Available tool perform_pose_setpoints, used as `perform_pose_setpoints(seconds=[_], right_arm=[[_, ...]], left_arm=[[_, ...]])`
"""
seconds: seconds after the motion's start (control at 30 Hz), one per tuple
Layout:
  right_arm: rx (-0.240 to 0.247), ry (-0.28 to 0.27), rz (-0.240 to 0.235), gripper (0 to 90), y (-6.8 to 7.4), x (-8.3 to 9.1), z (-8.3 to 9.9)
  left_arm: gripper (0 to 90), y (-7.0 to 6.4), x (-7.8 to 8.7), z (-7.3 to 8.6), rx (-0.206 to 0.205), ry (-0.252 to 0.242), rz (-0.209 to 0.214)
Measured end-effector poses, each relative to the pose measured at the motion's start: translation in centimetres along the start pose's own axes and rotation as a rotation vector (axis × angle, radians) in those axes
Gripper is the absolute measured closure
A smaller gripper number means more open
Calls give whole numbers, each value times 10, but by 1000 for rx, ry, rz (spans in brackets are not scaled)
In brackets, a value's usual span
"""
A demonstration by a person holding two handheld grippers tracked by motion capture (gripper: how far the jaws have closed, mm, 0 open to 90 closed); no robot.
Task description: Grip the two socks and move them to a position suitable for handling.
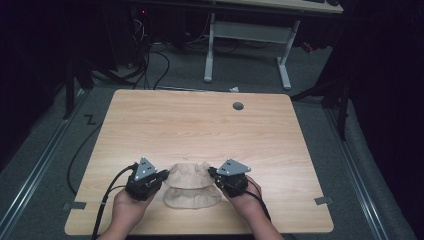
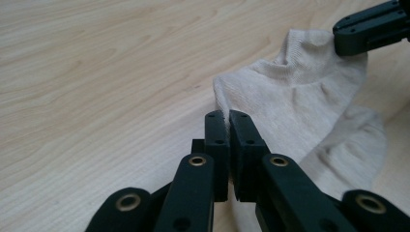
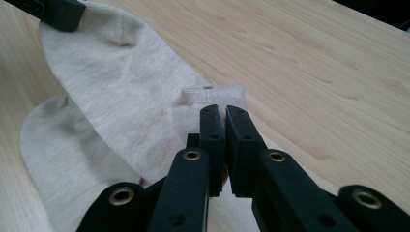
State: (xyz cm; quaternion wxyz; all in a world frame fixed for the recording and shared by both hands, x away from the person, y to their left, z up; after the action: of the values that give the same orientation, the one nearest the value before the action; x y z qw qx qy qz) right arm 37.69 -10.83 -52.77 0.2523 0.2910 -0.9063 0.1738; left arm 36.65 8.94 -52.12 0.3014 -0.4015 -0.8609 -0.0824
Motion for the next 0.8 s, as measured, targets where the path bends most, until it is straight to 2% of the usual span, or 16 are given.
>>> perform_pose_setpoints(seconds=[0.13, 0.4, 0.53, 0.57, 0.7, 0.8], right_arm=[[4, -4, 3, 863, 2, 12, 7], [19, 19, -5, 862, 8, 25, 24], [36, 34, -14, 862, 15, 26, 31], [39, 36, -16, 862, 16, 26, 32], [30, 52, -38, 861, 19, 22, 35], [29, 63, -44, 861, 20, 19, 37]], left_arm=[[869, -11, 3, 8, -5, 2, 29], [868, -19, 1, 27, -19, 46, 34], [868, -20, -3, 36, -12, 62, 39], [868, -19, -3, 35, -18, 63, 29], [868, -18, -5, 37, -26, 71, 20], [867, -21, -7, 40, -29, 79, 29]])
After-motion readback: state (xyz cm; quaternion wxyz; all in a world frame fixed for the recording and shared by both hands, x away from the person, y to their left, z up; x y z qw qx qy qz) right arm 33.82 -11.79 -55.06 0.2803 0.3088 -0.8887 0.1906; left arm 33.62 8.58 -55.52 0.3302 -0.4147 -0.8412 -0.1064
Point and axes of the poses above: each handheld gripper's, and its own axes: x roughly backward along the jaws, z roughly out of its underside, y roughly to its left, the point moved 8 cm from there along -x, roughly forward along the jaws, and after that the axes turned 6 degrees about z, right-handed, at the moved point
